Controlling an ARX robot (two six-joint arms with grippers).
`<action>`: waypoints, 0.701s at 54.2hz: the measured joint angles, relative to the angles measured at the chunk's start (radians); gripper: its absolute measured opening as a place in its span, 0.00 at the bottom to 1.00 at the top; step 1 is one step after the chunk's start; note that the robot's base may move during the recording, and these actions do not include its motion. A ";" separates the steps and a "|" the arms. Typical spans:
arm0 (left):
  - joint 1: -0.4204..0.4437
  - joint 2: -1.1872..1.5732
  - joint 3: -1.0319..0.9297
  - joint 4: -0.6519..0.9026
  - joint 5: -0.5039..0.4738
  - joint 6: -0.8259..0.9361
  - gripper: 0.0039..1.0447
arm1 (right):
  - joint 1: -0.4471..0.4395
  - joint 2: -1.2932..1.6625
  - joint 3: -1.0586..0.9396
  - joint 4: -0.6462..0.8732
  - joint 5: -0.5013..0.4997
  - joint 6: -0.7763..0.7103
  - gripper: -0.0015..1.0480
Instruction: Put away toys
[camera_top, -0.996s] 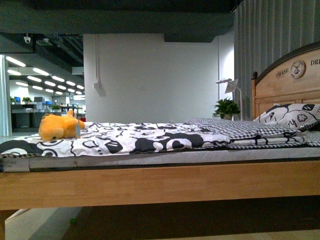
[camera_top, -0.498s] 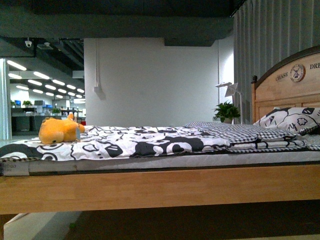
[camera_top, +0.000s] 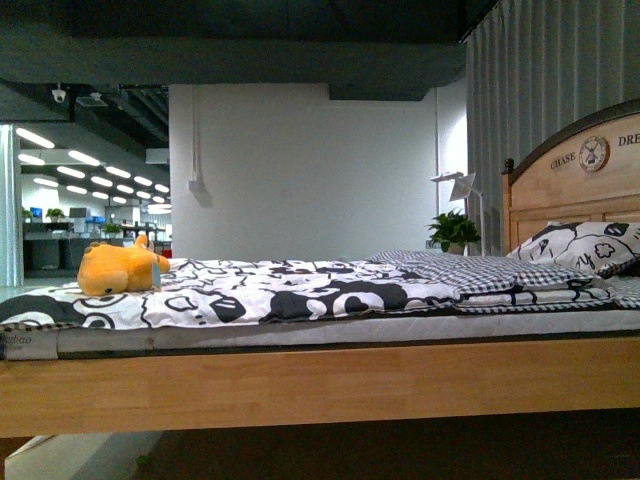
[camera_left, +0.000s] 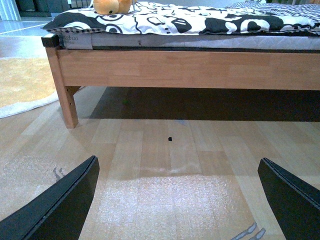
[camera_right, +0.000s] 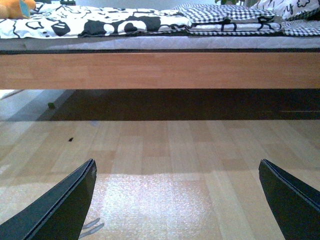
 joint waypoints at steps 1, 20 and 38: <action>0.000 0.000 0.000 0.000 0.000 0.000 0.94 | 0.000 0.000 0.000 0.000 0.000 0.000 0.94; 0.000 0.000 0.000 0.000 0.000 0.000 0.94 | 0.000 0.000 0.000 0.000 0.000 0.000 0.94; 0.000 0.000 0.000 0.000 0.000 0.000 0.94 | 0.000 0.000 0.000 0.000 0.000 0.000 0.94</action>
